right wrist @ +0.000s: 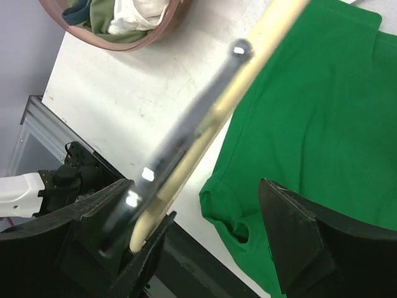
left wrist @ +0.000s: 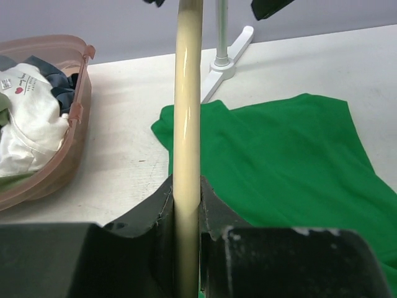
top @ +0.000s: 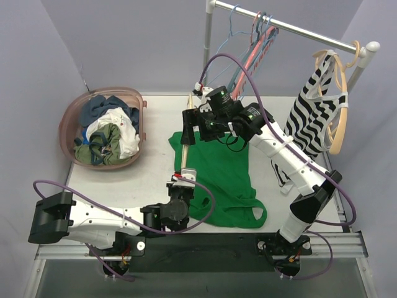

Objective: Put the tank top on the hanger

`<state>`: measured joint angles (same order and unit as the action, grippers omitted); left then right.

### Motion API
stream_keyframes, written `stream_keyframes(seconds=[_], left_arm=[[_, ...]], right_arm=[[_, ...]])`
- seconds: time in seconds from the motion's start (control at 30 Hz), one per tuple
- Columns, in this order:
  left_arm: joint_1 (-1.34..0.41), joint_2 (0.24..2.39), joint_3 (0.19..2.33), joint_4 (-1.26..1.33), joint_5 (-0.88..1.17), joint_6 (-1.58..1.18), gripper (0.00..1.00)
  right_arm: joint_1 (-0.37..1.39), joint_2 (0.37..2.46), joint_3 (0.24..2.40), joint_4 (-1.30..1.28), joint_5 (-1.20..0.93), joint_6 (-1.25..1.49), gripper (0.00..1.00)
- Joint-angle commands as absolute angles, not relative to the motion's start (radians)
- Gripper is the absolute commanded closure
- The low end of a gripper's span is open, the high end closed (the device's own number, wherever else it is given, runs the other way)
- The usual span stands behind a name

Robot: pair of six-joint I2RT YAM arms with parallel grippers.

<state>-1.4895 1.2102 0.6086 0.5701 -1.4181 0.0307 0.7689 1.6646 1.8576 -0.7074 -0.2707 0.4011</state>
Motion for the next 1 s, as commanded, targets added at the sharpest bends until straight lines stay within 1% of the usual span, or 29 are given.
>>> stream_keyframes(seconds=[0.0, 0.2, 0.27, 0.43, 0.53, 0.57, 0.63, 0.67, 0.7, 0.77, 0.8, 0.87, 0.9, 0.93, 0.97], left_arm=[[-1.496, 1.229, 0.652, 0.761, -1.433, 0.078, 1.0], [-1.497, 1.284, 0.695, 0.824, -1.454, 0.081, 1.0], [-1.497, 1.302, 0.704, 0.857, -1.468, 0.089, 1.0], [-1.499, 1.345, 0.721, 0.977, -1.483, 0.161, 1.0], [-1.503, 1.367, 0.729, 1.047, -1.485, 0.21, 1.0], [-1.505, 1.368, 0.73, 1.063, -1.482, 0.221, 1.0], [-1.509, 1.367, 0.729, 1.092, -1.477, 0.244, 1.0], [-1.512, 1.365, 0.727, 1.095, -1.474, 0.245, 1.0], [-1.516, 1.359, 0.726, 1.097, -1.465, 0.247, 1.0], [-1.517, 1.338, 0.718, 1.059, -1.44, 0.23, 1.0], [-1.519, 1.327, 0.716, 1.03, -1.43, 0.216, 0.93], [-1.519, 1.267, 0.713, 0.855, -1.364, 0.111, 0.79], [-1.516, 1.238, 0.716, 0.759, -1.323, 0.045, 0.65], [-1.505, 1.173, 0.722, 0.544, -1.198, -0.1, 0.58], [-1.496, 1.143, 0.729, 0.456, -1.142, -0.159, 0.53]], right_arm=[[0.814, 1.692, 1.914, -0.707, -0.169, 0.431, 0.18], [0.854, 1.738, 1.977, -0.718, -0.046, 0.401, 0.2], [0.868, 1.743, 1.979, -0.718, -0.003, 0.384, 0.23], [0.907, 1.746, 1.974, -0.71, 0.069, 0.327, 0.35], [0.917, 1.75, 1.973, -0.704, 0.064, 0.299, 0.53], [0.917, 1.753, 1.973, -0.706, 0.058, 0.29, 0.69], [0.917, 1.756, 1.973, -0.701, 0.041, 0.275, 0.85], [0.917, 1.756, 1.973, -0.701, 0.04, 0.261, 0.97], [0.917, 1.755, 1.973, -0.701, 0.035, 0.25, 1.0], [0.919, 1.741, 1.965, -0.701, 0.032, 0.221, 1.0], [0.917, 1.735, 1.96, -0.703, 0.031, 0.207, 1.0], [0.916, 1.706, 1.941, -0.7, 0.026, 0.186, 1.0], [0.914, 1.695, 1.93, -0.698, 0.023, 0.164, 1.0], [0.911, 1.684, 1.919, -0.698, 0.018, 0.155, 1.0], [0.901, 1.66, 1.895, -0.695, 0.008, 0.146, 1.0]])
